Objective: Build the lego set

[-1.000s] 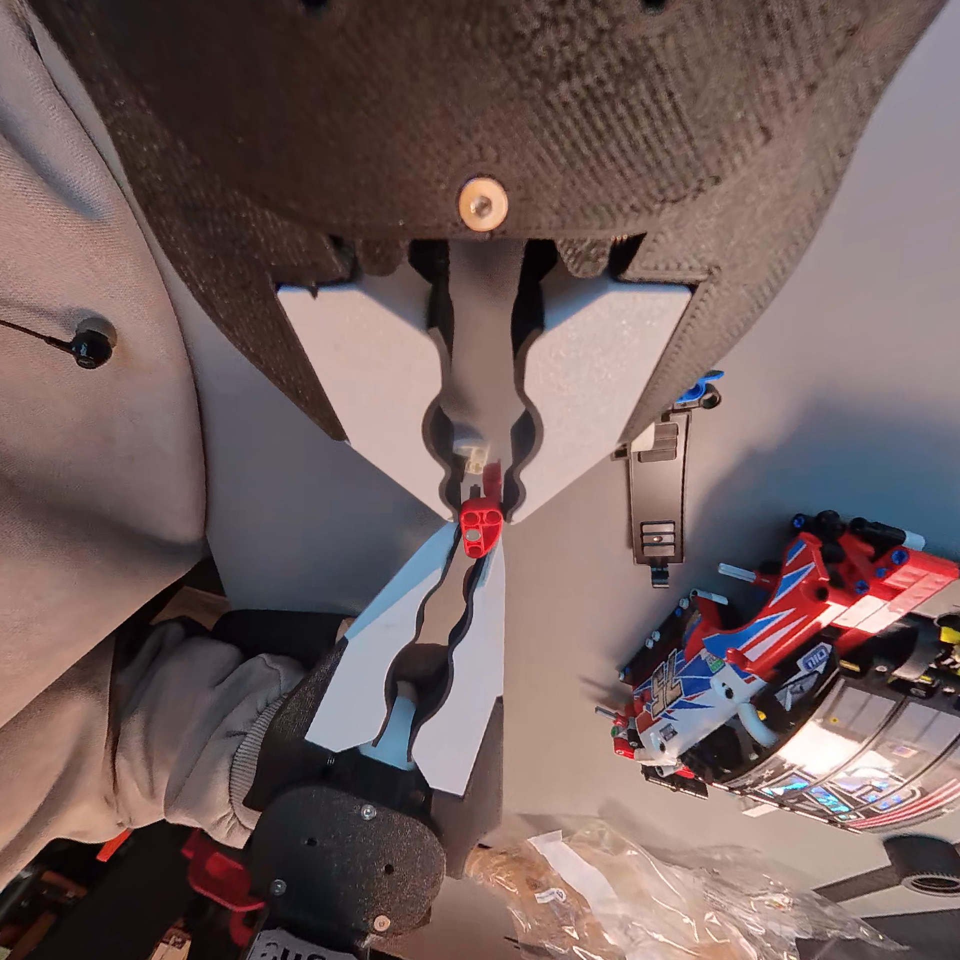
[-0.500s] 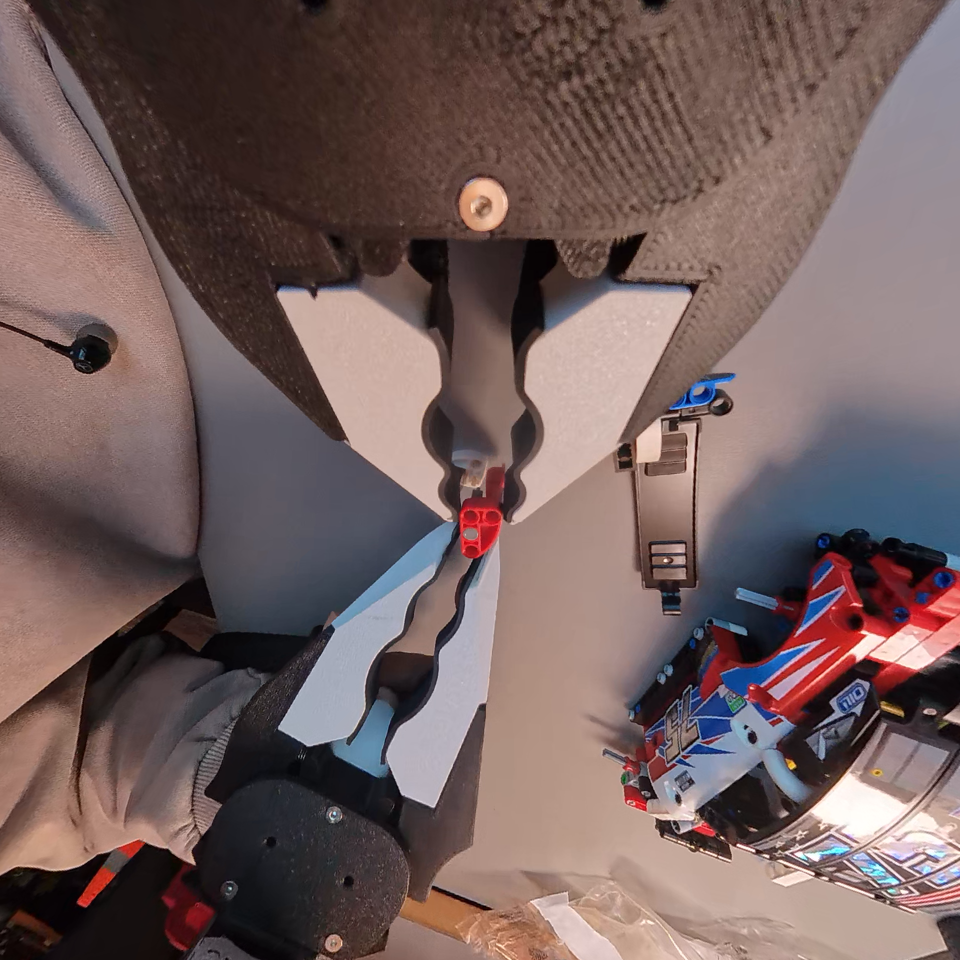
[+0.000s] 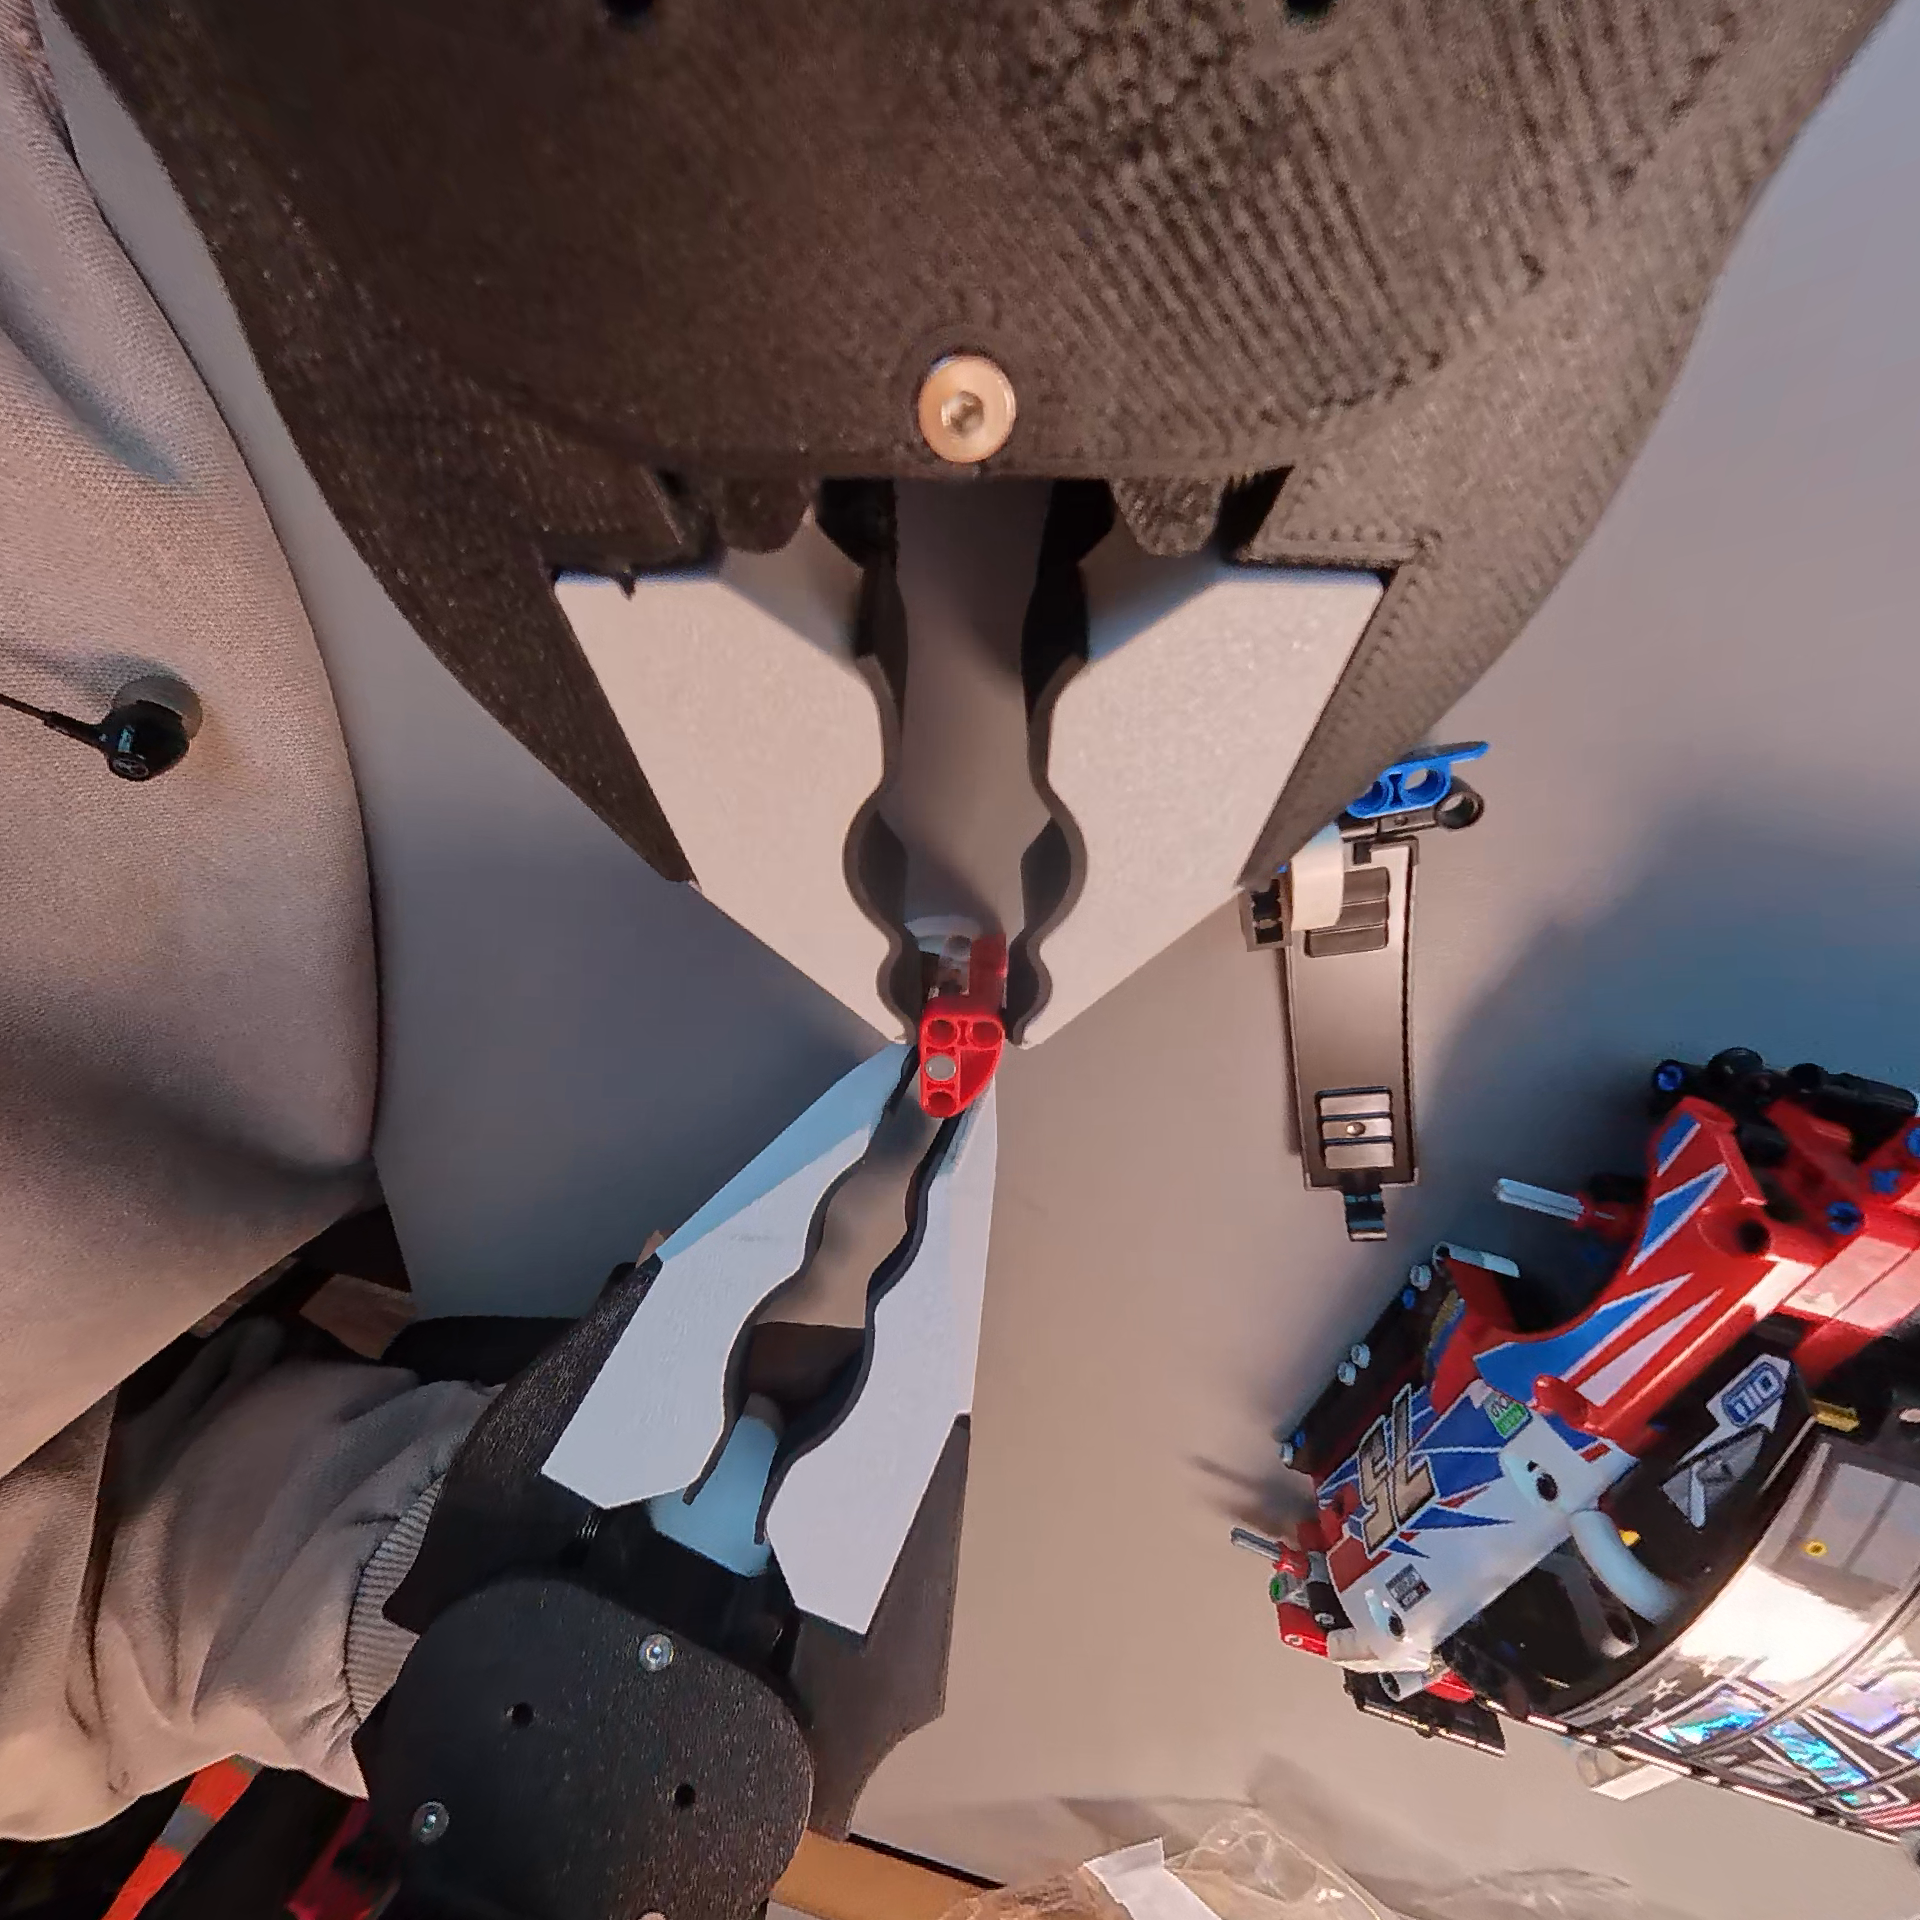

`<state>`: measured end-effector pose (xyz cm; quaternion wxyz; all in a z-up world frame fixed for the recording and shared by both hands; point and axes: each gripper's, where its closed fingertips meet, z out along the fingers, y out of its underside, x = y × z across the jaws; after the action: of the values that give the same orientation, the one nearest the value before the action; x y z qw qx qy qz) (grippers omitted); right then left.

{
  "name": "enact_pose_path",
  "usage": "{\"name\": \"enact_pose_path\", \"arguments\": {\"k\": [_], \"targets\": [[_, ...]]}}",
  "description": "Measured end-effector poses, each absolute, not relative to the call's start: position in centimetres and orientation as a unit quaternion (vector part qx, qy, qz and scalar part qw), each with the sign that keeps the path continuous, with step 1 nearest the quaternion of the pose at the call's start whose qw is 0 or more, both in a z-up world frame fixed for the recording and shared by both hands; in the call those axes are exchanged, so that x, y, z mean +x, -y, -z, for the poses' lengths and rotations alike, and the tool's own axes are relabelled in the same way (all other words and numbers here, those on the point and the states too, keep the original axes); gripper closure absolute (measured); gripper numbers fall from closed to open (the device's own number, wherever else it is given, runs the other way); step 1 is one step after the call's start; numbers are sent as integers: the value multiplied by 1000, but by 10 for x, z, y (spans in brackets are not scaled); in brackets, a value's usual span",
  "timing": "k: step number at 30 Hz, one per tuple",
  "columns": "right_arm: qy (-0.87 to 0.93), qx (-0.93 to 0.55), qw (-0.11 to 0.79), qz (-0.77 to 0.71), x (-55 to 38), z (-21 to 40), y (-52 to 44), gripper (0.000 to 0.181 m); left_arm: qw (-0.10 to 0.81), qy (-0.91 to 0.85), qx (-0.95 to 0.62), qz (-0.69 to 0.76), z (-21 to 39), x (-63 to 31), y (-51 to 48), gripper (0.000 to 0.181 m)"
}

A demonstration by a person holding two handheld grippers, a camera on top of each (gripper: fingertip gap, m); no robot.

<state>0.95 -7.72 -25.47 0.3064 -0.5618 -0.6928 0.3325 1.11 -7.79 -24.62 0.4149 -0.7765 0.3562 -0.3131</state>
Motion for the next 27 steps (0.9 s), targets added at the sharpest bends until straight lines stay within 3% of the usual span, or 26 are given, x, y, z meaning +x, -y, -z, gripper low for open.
{"name": "enact_pose_path", "arguments": {"k": [27], "targets": [[702, -549, 315, -327, 8, 256, 80, 174, 436, -389, -767, 265, 247, 11, 80, 168]]}}
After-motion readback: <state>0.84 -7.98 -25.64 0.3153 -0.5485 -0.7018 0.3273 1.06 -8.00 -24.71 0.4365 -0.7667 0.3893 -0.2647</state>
